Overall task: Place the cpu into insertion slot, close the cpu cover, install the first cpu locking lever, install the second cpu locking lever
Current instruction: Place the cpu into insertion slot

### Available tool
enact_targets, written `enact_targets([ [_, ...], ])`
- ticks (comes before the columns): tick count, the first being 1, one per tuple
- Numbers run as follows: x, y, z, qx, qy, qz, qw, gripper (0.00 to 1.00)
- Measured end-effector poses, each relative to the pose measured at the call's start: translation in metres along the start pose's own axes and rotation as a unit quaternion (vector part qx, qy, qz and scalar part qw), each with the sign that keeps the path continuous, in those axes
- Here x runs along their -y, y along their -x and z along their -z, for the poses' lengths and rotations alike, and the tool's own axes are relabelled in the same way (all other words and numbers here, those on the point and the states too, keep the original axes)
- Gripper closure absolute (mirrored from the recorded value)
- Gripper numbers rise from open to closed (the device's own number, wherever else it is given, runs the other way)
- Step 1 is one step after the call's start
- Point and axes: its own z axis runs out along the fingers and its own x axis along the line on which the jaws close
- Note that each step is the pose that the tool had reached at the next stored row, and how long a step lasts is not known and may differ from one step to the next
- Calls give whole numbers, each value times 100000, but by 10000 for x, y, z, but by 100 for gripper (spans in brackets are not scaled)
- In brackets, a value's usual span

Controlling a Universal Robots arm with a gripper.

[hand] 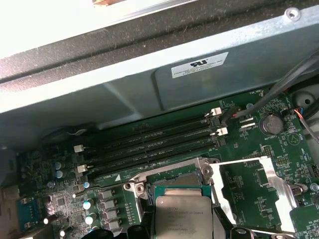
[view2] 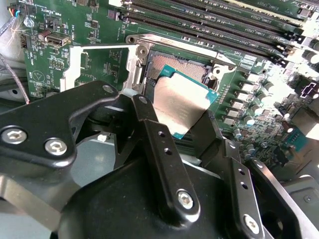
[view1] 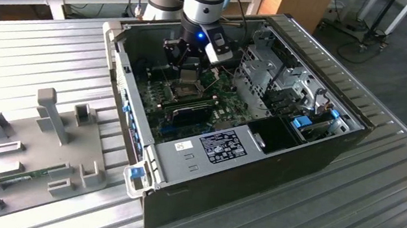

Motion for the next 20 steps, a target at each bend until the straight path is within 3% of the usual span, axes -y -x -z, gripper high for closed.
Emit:
enact_targets([
  [6,0,0,-4,225,7,-2580,99966,46],
  [13,0,0,-4,300,14,-3396,99942,46],
  [17,0,0,-8,563,23,-6385,99794,46],
  [20,1,0,-11,788,28,-8930,99597,46],
])
